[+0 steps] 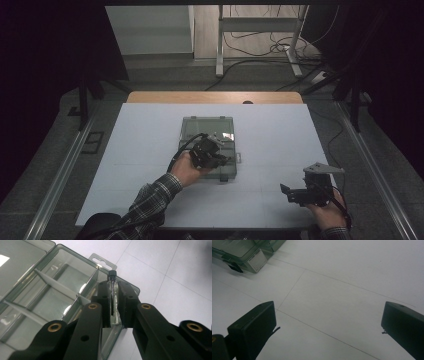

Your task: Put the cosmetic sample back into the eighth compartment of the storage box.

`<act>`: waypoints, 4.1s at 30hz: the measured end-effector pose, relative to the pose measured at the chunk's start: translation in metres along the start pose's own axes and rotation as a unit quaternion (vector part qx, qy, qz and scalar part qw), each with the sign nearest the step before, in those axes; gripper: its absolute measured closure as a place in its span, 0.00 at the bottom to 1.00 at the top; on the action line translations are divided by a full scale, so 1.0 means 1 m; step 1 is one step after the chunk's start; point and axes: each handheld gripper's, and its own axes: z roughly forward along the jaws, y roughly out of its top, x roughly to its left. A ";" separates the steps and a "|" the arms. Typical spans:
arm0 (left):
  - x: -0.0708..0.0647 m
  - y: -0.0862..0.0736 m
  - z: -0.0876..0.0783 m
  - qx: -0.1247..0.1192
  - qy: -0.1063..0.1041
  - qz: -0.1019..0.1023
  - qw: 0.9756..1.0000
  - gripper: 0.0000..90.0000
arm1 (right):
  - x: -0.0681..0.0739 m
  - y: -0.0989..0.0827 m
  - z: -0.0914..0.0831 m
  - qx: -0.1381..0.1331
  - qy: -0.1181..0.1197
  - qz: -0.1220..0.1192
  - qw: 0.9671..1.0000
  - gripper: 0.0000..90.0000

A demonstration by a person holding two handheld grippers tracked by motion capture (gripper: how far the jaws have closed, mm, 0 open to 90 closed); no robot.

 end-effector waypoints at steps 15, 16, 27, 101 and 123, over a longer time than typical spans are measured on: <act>-0.001 0.007 0.015 0.001 0.001 -0.007 1.000 0.90 | 0.000 0.000 0.000 0.002 0.001 -0.001 1.000 0.00; 0.000 0.007 0.016 0.002 -0.001 -0.009 1.000 0.90 | 0.000 0.000 0.000 0.002 0.001 -0.001 1.000 0.00; -0.001 0.004 0.024 0.006 0.010 -0.006 1.000 0.67 | 0.000 0.000 0.000 0.002 0.002 0.000 1.000 0.00; 0.023 -0.063 -0.060 -0.083 0.022 -0.046 0.995 0.08 | 0.001 0.000 0.000 -0.001 0.000 -0.003 1.000 0.00; 0.023 -0.089 -0.081 -0.095 0.052 -0.048 0.993 0.04 | 0.001 0.000 0.000 0.000 0.001 -0.005 1.000 0.00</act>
